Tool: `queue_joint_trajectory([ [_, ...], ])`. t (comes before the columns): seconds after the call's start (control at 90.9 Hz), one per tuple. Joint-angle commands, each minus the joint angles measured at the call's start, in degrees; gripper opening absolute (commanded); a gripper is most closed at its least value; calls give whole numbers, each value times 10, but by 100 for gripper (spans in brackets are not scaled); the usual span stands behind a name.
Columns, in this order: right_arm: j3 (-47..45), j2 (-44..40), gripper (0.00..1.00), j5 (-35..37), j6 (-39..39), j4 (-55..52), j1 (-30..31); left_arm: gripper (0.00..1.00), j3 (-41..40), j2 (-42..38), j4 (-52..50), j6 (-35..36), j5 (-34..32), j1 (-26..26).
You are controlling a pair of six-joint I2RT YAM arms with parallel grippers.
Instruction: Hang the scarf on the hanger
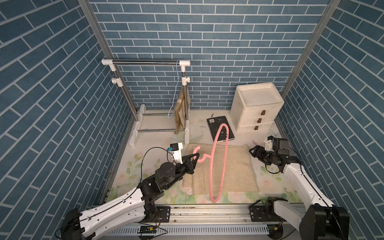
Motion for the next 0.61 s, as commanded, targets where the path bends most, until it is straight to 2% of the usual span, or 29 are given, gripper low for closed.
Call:
queue_joint_trajectory([
  [0.0, -26, 5, 70, 32, -4, 2, 11, 0, -18, -7, 10, -14, -76, -5],
  [0.264, -72, 21, 74, 37, 6, 15, 29, 0, -58, 1, 0, -42, -94, -6],
  [0.594, -110, 23, 74, 25, 27, 14, 42, 0, -39, 53, -6, -38, -68, -4],
])
